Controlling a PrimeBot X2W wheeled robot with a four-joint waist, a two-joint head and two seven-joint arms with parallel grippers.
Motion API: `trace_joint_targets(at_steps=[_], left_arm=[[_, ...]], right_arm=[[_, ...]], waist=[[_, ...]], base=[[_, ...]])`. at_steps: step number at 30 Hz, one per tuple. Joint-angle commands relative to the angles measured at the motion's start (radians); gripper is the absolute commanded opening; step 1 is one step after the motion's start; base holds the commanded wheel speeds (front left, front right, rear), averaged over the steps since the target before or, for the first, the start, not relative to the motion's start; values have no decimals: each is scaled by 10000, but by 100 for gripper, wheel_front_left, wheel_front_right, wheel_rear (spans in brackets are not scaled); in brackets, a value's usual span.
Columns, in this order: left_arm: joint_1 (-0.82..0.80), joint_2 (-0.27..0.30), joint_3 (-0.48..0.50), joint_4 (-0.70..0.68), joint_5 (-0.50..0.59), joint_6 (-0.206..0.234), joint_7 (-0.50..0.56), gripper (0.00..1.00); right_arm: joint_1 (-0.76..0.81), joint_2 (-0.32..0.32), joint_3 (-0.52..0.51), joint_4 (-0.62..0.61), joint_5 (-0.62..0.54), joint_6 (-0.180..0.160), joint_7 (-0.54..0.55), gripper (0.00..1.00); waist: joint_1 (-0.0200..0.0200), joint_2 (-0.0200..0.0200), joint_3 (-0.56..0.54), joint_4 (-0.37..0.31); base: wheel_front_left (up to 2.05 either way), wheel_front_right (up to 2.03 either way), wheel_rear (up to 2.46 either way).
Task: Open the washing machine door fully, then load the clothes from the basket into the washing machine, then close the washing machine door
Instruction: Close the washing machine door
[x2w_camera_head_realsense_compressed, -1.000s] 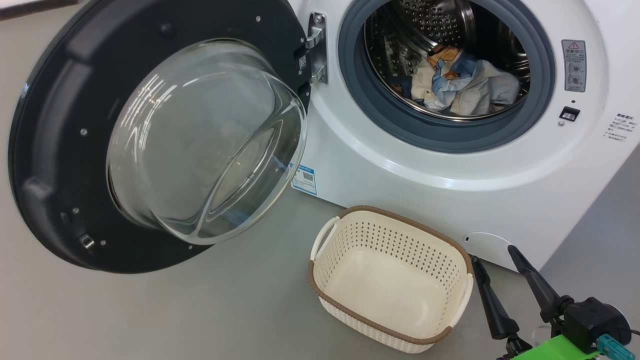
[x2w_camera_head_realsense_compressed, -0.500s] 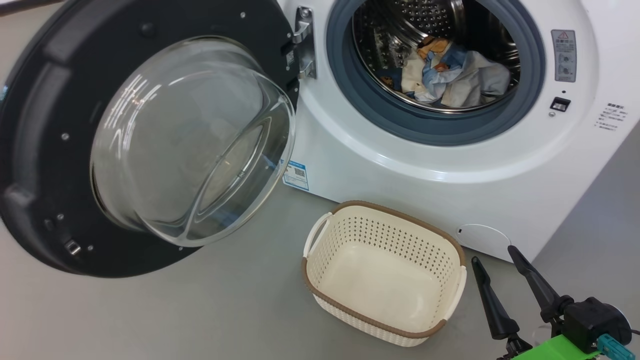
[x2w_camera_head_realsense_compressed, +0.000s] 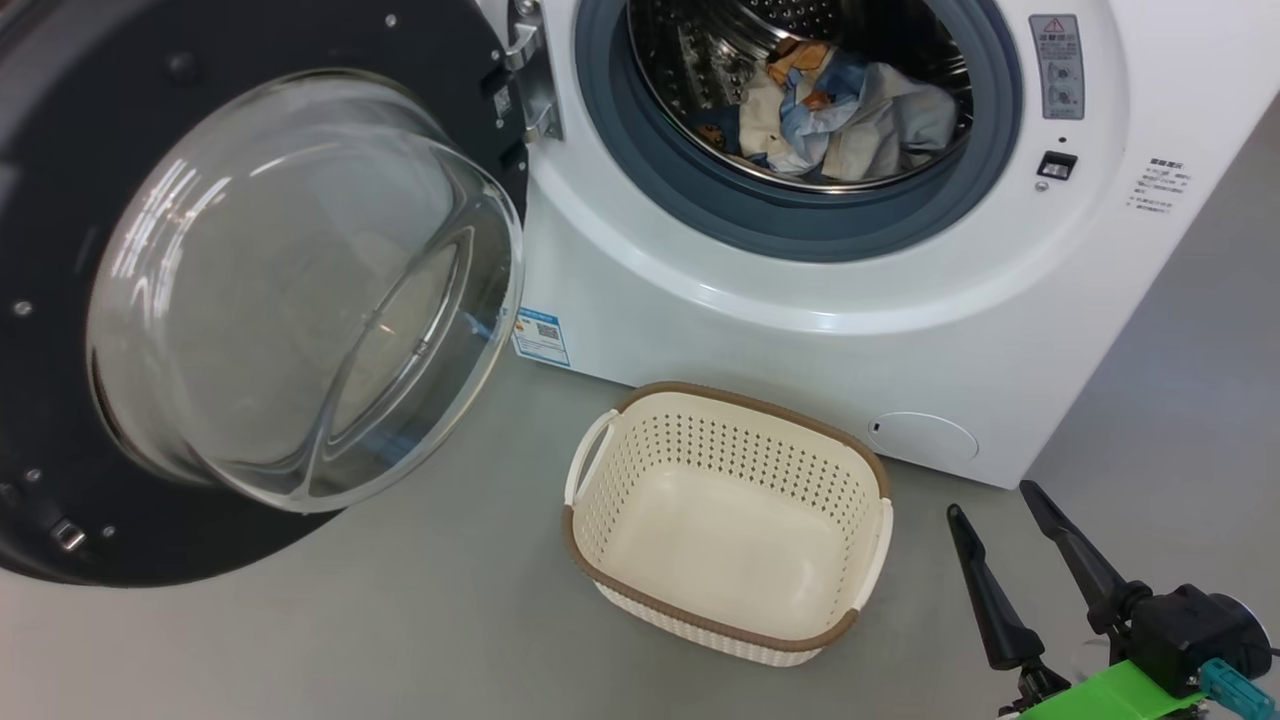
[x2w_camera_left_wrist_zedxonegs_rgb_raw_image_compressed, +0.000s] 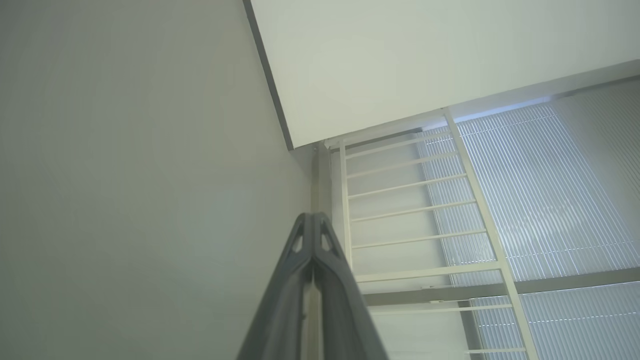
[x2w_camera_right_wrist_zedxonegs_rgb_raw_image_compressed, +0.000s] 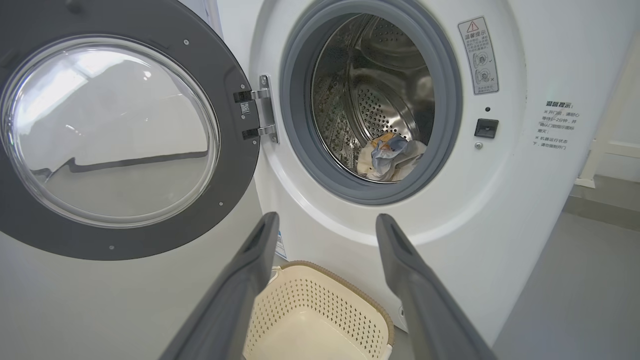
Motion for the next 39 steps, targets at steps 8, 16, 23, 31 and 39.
trace_joint_targets(at_steps=[8, 16, 23, 31, 39], left_arm=[[-588, 998, -391, 29, -280, 262, 1253, 0], [-779, 779, -391, 42, -680, 356, 1825, 0], [-704, 554, -244, 166, -923, 307, 1985, 0], [-864, 166, 10, 276, -1413, 141, 2200, 0], [-1020, -216, 119, 391, -1779, -241, 2347, 0]], right_arm=[[-429, -128, 283, -208, -117, 16, -48, 100], [-544, -143, 312, -194, -127, 16, -48, 100], [-557, -229, 264, -209, -127, 16, -48, 100], [-634, -283, 270, -223, -157, 16, -48, 100], [-605, -347, 260, -219, -113, 16, -48, 100]], waist=[[0, 0, 183, -227], [0, 0, 314, -334], [0, 0, 372, -403], [0, 0, 439, -457], [0, 0, 349, -574]], base=[[0, 0, 0], [0, 0, 0], [0, 0, 0], [0, 0, 0], [0, 0, 0]])
